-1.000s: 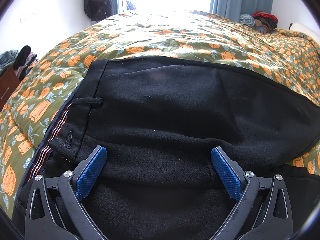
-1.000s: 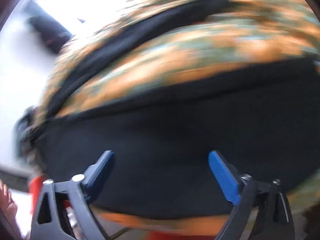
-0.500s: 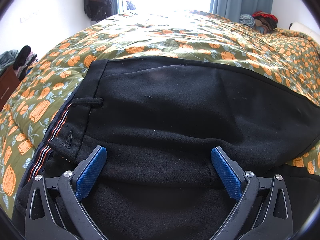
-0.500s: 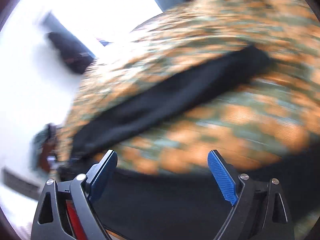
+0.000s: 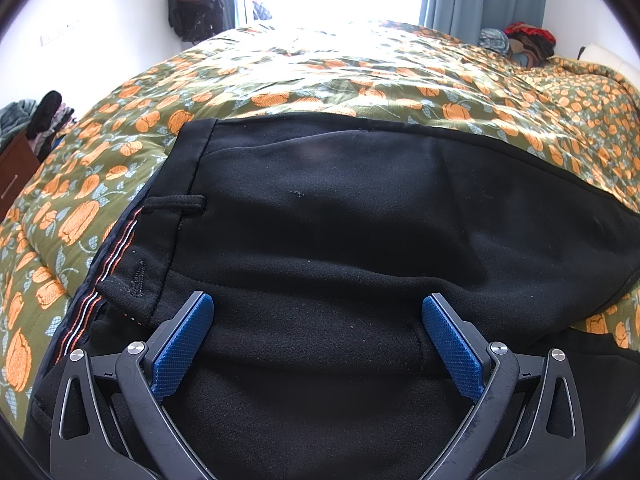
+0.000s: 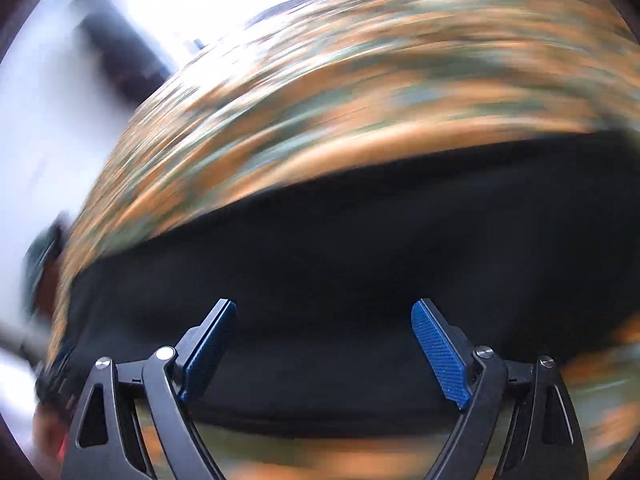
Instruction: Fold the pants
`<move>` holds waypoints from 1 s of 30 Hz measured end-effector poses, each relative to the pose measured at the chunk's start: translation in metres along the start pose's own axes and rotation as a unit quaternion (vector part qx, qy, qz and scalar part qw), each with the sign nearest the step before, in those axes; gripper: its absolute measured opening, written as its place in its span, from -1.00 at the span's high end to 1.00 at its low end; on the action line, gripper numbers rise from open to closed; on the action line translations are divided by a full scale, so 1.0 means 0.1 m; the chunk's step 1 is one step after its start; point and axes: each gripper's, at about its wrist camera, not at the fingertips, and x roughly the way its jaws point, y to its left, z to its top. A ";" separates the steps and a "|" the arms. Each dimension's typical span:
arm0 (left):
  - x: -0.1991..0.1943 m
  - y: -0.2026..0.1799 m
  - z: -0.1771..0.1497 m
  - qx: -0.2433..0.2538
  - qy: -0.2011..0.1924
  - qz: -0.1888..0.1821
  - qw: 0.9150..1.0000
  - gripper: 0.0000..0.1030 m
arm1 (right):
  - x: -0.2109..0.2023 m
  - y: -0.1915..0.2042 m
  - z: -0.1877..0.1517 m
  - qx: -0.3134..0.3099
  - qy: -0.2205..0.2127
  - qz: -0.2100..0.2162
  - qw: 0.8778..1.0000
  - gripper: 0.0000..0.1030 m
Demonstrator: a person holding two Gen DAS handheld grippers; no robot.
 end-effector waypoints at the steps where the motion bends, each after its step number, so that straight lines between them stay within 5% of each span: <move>1: 0.00 0.00 0.00 0.001 0.000 0.001 1.000 -0.99 | -0.16 -0.40 0.04 0.042 -0.018 -0.055 0.997 -0.71; 2: 0.00 0.00 0.00 0.001 0.000 0.001 1.000 -0.99 | -0.38 -0.84 0.04 0.089 -0.035 -0.118 0.988 -0.70; 4: 0.00 0.00 -0.01 0.001 0.000 0.001 1.000 -0.99 | -0.69 -1.31 -0.02 0.144 -0.064 -0.167 0.973 -0.71; 8: 0.01 -0.01 -0.01 0.004 0.000 0.005 1.000 -0.99 | -0.89 -1.72 -0.17 0.219 -0.104 -0.009 0.970 -0.63; 12: 0.01 -0.05 -0.04 0.011 -0.008 0.013 1.000 -0.99 | -0.64 -1.65 -0.09 0.241 -0.091 0.032 0.966 -0.39; 13: 0.00 -0.05 -0.05 0.010 -0.012 0.012 1.000 -0.99 | -0.57 -1.67 -0.09 0.251 -0.088 0.021 0.964 -0.28; 16: 0.00 -0.03 -0.05 0.007 -0.010 0.008 1.000 -0.99 | -0.49 -1.77 -0.06 0.306 -0.109 -0.019 0.946 0.62; 17: 0.00 -0.03 -0.05 0.008 -0.010 0.009 1.000 -0.99 | -0.54 -1.73 -0.06 0.306 -0.126 -0.021 0.944 0.77; 21: 0.00 -0.04 -0.06 0.008 -0.010 0.009 1.000 -0.99 | -0.97 -1.09 -0.03 0.144 -0.180 0.023 0.973 0.88; 24: 0.00 -0.04 -0.06 0.009 -0.010 0.011 1.000 -0.99 | -1.48 -0.50 -0.37 -0.017 -0.191 0.070 0.979 0.89; 27: 0.00 -0.05 -0.06 0.011 -0.010 0.013 1.000 -0.99 | -2.03 -0.25 -1.13 -0.099 -0.196 0.070 0.973 0.89; 30: 0.01 -0.05 -0.06 0.012 -0.009 0.014 1.000 -0.99 | -2.37 -0.50 -1.93 -0.088 -0.183 0.032 0.979 0.89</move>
